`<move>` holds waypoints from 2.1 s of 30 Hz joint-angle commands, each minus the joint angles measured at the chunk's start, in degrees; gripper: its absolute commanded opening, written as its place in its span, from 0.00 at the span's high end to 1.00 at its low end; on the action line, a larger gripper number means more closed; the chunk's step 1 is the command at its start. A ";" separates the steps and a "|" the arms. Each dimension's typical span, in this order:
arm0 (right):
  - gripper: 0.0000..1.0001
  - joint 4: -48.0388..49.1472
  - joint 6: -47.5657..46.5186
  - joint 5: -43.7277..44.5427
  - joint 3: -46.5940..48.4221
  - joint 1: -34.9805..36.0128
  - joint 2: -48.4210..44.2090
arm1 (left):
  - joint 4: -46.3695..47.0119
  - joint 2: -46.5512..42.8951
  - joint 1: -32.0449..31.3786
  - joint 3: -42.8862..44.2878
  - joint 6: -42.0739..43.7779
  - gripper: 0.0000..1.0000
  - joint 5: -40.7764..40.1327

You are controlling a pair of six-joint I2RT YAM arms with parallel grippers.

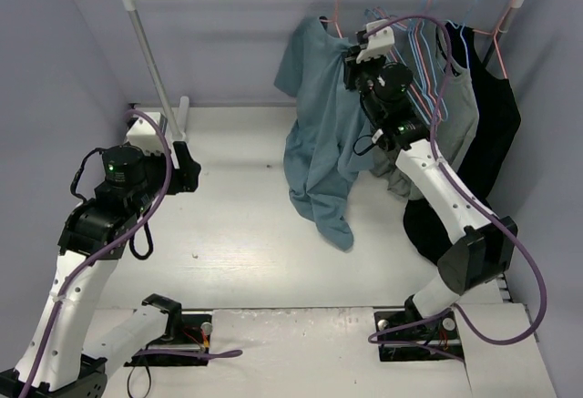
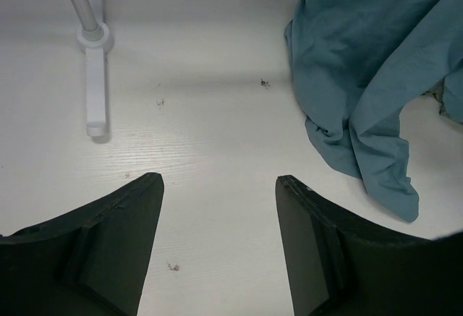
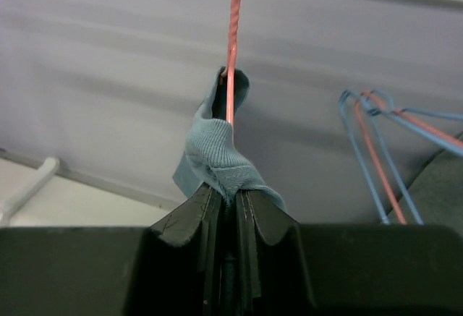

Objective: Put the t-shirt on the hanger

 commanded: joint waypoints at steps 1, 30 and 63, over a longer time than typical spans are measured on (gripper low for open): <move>1.00 7.83 1.09 -2.75 0.85 -0.31 -0.59 | 2.04 0.45 0.22 0.51 0.49 0.37 0.19; 0.00 -28.55 6.42 14.97 -31.06 -0.31 -53.84 | -13.78 -1.83 -1.97 7.90 3.57 0.36 -14.40; 0.00 -32.42 9.18 15.44 -33.71 -0.31 -63.61 | -7.72 -6.76 -3.91 -0.54 3.57 0.17 -16.52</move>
